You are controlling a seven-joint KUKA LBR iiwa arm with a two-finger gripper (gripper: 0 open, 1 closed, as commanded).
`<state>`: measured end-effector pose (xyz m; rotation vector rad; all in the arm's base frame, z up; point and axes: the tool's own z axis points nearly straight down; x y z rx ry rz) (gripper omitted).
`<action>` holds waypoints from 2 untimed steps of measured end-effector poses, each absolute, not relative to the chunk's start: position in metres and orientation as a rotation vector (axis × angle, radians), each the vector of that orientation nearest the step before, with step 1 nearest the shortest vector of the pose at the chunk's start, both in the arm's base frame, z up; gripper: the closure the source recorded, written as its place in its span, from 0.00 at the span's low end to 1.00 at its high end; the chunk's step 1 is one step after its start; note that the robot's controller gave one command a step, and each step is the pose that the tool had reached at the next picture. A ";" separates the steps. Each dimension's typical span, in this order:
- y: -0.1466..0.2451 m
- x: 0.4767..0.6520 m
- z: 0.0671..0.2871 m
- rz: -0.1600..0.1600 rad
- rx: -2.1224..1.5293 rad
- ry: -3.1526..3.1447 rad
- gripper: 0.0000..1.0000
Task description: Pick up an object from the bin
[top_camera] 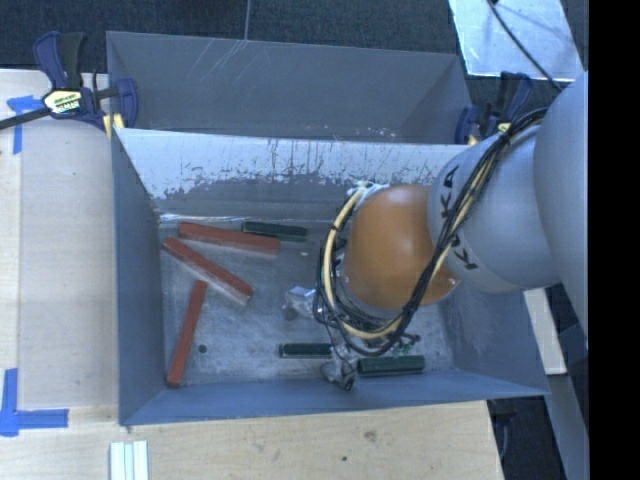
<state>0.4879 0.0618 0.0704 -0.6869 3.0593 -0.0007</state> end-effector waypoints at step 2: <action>0.062 0.489 0.071 0.000 -0.692 3.057 1.00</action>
Offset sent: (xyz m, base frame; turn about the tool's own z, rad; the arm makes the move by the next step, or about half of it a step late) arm 0.0000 0.0000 0.0000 0.0000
